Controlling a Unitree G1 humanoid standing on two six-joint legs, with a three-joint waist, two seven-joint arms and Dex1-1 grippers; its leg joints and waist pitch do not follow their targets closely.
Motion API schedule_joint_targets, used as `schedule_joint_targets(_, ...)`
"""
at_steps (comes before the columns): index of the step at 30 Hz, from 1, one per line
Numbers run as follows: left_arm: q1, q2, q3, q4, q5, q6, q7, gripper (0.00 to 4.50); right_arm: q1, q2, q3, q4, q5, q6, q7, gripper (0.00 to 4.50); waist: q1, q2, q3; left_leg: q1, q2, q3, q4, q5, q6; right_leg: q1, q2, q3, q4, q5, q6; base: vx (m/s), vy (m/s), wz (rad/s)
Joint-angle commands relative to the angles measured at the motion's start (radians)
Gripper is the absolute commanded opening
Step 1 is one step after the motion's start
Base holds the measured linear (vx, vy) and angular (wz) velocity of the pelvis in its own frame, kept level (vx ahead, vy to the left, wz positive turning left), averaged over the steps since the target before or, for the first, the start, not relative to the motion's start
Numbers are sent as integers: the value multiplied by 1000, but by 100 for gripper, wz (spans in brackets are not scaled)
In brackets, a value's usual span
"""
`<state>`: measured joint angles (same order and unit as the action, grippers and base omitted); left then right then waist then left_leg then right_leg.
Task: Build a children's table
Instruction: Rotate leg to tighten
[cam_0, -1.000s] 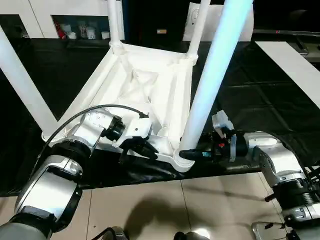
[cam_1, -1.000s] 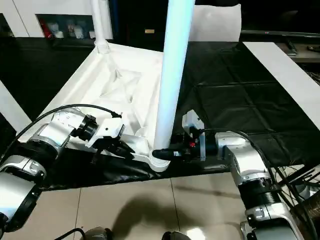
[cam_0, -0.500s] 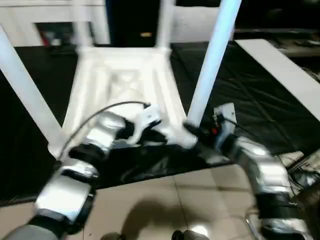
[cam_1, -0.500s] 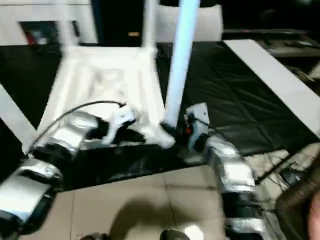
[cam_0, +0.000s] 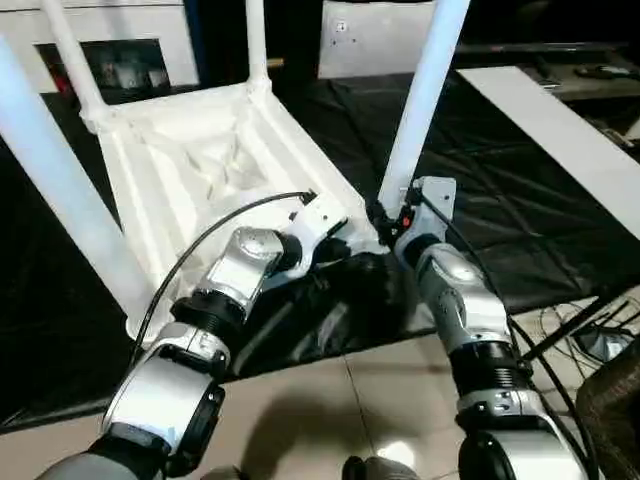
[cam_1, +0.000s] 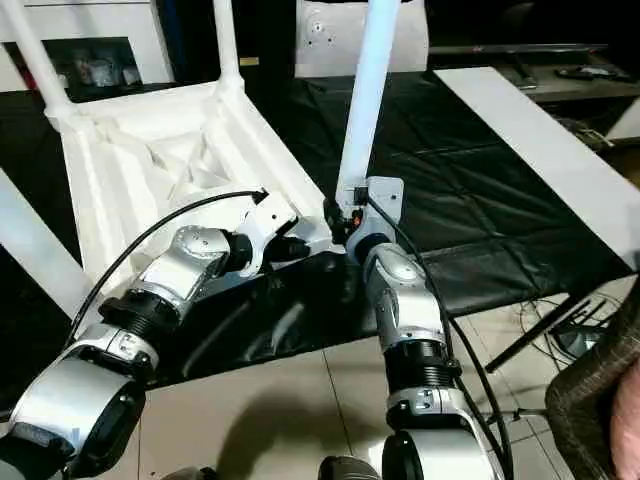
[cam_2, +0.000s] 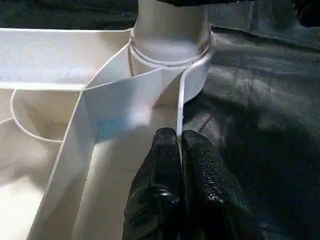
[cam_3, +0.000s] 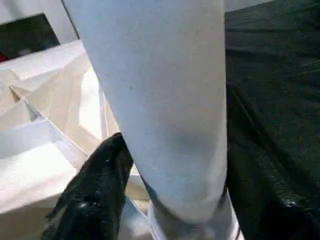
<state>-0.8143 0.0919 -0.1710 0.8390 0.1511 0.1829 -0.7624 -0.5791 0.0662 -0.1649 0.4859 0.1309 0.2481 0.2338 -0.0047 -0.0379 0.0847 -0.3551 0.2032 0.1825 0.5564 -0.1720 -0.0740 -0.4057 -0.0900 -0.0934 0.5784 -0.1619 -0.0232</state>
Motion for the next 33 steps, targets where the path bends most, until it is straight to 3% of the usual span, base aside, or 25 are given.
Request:
schedule_joint_targets(1,9,-44,13,-64,-56,-26,5,0,34,60,93,0,72,28,158,324,8,1,-70,-4,23,-3,-49,-145,97,58,-56,54,-61,-176,-221,0,0,0)
schedule_joint_targets(6,24,-18,19,-72,-62,-37,-17,0,69,12,85,-38,84,10,215,370,5,5,-69,-3,24,-2,-49,-157,104,58,-53,53,-62,-181,-232,0,0,0)
schedule_joint_targets(9,29,47,-3,-60,-46,-101,-89,0,138,-80,101,-120,84,-6,314,400,7,6,-69,-2,24,-3,-50,-170,93,58,-53,52,-66,-214,-225,0,0,0)
schedule_joint_targets(10,28,75,-17,-51,-35,-140,-127,0,166,-119,113,-150,80,-12,355,409,14,7,-71,0,23,-4,-49,-161,98,62,-49,53,-67,-195,-212,0,0,0)
schedule_joint_targets(14,28,148,-60,-37,-2,-225,-231,0,223,-204,126,-212,81,-28,449,443,16,8,-76,-7,24,-4,-46,-142,113,63,-51,54,-56,-129,-228,0,0,0)
schedule_joint_targets(15,28,172,-76,-28,11,-243,-263,0,241,-230,124,-237,94,-14,481,443,18,13,-81,-2,27,-4,-44,-127,115,62,-51,55,-51,-97,-242,0,0,0)
schedule_joint_targets(16,28,172,-76,-28,11,-243,-263,0,241,-230,124,-237,94,-14,481,443,19,12,-83,-4,30,-4,-41,-100,118,61,-49,56,-40,-37,-262,0,0,0)
schedule_joint_targets(18,23,208,-95,-9,30,-283,-309,0,272,-265,122,-283,107,10,512,443,20,13,-82,-3,29,-3,-39,-90,130,61,-47,55,-37,1,-278,0,0,0)
schedule_joint_targets(21,18,224,-100,7,39,-301,-318,0,291,-278,118,-309,113,22,520,443,21,12,-82,-1,30,-2,-40,-126,118,61,-52,55,-41,-44,-283,0,0,0)
schedule_joint_targets(27,8,253,-82,44,17,-352,-314,0,343,-272,109,-398,146,60,474,443,34,8,-82,-1,28,-3,-41,-163,74,61,-55,56,-49,-151,-238,0,0,0)
schedule_joint_targets(28,16,266,-63,46,-11,-370,-345,44,374,-271,116,-453,162,93,475,450,34,7,-83,-2,27,-3,-41,-164,73,62,-54,56,-51,-162,-231,0,0,0)
schedule_joint_targets(30,24,278,-55,51,-27,-391,-367,44,400,-273,120,-489,170,112,469,450,37,7,-86,-3,28,-4,-41,-157,70,61,-55,57,-50,-165,-220,0,0,0)
schedule_joint_targets(33,38,288,-34,44,-61,-398,-398,83,431,-274,126,-520,157,110,451,450,39,9,-87,-1,28,-2,-40,-156,60,57,-53,57,-46,-157,-225,0,0,0)
